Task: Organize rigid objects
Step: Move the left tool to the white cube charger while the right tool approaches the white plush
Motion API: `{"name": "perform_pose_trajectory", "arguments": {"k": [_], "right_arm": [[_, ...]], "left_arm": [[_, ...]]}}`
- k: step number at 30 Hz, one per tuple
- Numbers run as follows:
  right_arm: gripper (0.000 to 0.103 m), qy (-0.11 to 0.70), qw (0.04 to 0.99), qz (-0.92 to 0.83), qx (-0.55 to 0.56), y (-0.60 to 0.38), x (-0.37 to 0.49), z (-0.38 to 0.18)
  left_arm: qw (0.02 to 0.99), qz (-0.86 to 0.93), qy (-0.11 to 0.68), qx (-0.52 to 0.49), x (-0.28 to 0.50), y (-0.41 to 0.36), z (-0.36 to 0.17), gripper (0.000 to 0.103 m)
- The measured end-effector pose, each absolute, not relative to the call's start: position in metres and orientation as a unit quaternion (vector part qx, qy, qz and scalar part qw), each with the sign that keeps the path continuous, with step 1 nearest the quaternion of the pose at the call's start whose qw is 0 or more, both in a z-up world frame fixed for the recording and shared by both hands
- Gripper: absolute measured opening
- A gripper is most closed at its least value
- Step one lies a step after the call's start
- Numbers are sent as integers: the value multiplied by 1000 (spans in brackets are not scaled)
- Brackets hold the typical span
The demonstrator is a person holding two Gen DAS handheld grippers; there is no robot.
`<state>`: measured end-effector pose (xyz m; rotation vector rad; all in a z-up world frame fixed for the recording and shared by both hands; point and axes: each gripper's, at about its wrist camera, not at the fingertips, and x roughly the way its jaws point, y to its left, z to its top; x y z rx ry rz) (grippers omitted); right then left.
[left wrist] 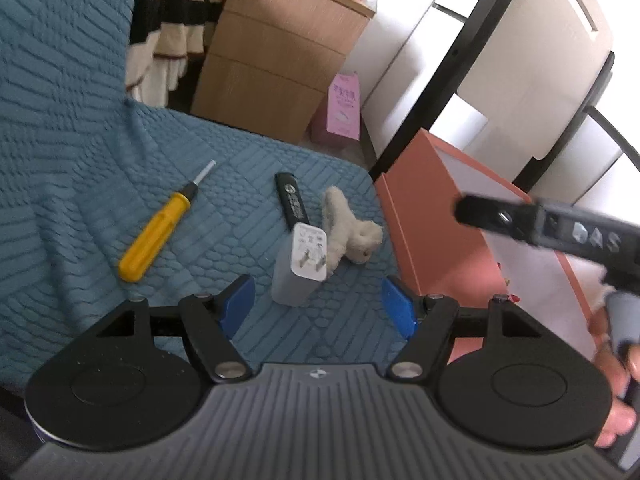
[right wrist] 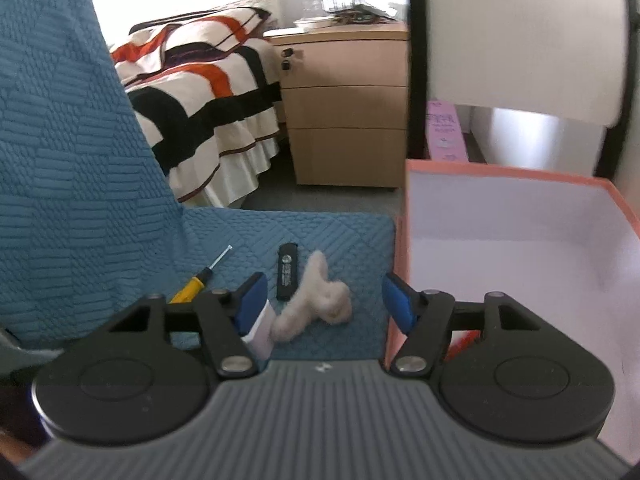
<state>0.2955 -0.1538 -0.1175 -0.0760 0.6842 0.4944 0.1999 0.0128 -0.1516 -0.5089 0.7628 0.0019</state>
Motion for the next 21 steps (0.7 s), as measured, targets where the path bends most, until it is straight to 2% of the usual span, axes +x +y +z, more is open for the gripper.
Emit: {"name": "perform_pose_trajectory", "arguments": {"k": [6, 11, 16, 21], "right_arm": [[62, 372, 890, 260, -29, -136, 326, -145], [62, 386, 884, 261, -39, -124, 341, -158], [60, 389, 883, 253, -65, -106, 350, -159], [60, 405, 873, 263, -68, -93, 358, -167]], "left_arm": [[894, 18, 364, -261, 214, 21, -165, 73], [886, 7, 371, -280, 230, 23, -179, 66], [883, 7, 386, -266, 241, 16, -191, 54], [879, 17, 390, -274, 247, 19, -200, 48]]}}
